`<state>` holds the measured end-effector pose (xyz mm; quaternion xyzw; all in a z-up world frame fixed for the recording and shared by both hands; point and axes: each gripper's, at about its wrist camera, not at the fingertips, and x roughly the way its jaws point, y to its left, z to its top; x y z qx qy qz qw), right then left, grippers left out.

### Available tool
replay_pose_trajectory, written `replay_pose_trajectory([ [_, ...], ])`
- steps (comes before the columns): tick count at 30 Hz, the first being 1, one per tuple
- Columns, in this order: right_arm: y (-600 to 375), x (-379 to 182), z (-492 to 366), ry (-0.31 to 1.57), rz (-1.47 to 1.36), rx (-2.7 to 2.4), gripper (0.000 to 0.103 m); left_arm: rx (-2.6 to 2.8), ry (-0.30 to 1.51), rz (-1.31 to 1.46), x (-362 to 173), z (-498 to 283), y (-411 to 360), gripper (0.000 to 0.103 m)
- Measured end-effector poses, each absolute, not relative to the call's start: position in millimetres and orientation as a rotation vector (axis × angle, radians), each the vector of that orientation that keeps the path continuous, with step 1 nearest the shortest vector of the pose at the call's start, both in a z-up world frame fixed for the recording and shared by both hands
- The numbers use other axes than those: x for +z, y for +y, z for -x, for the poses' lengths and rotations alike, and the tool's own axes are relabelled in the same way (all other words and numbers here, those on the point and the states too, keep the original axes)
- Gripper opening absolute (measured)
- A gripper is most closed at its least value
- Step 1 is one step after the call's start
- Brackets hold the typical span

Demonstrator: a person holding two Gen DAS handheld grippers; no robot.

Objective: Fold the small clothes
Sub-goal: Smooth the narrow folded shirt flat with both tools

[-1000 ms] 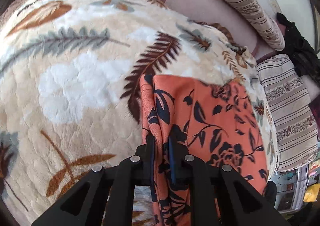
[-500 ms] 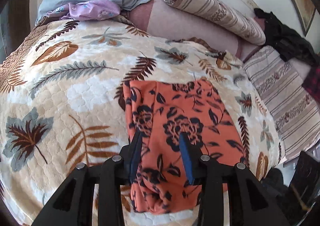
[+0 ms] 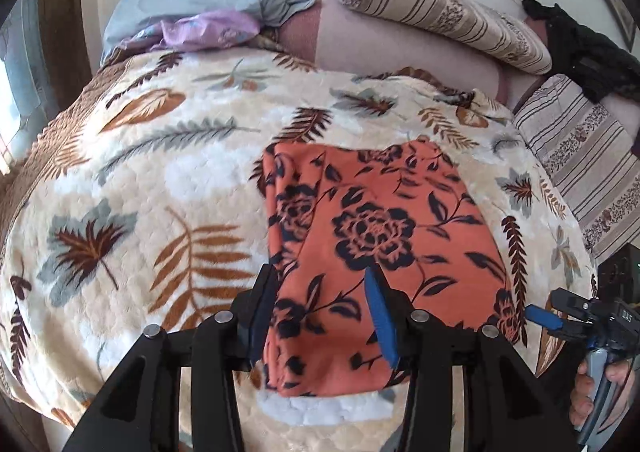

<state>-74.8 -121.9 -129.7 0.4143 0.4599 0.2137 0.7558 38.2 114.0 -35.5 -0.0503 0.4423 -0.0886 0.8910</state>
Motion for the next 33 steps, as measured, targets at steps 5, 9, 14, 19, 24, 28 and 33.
replay_pose_trajectory([
  [5, -121, -149, 49, 1.059, -1.041, 0.447, 0.079, -0.118, 0.958, 0.03, -74, -61, 88, 0.048],
  [9, -121, -123, 69, 1.021, -0.956, 0.44, 0.079, -0.038, 0.93, -0.065, -102, -53, 84, 0.064],
  [14, -132, -115, 79, 1.058, -0.863, 0.398, 0.079, -0.026, 0.981, 0.127, -108, -61, 109, 0.077],
  [19, -140, -109, 90, 1.036, -0.885, 0.375, 0.079, 0.0, 0.923, 0.132, -88, -52, 103, 0.075],
  [24, -140, -107, 103, 1.06, -0.862, 0.335, 0.079, -0.024, 0.913, 0.058, -102, -52, 80, 0.076],
  [28, -139, -101, 111, 1.059, -0.842, 0.324, 0.079, -0.023, 0.848, 0.016, -102, -44, 79, 0.078],
  [33, -133, -84, 120, 1.041, -0.809, 0.344, 0.079, 0.019, 0.864, 0.11, -99, -44, 94, 0.078],
])
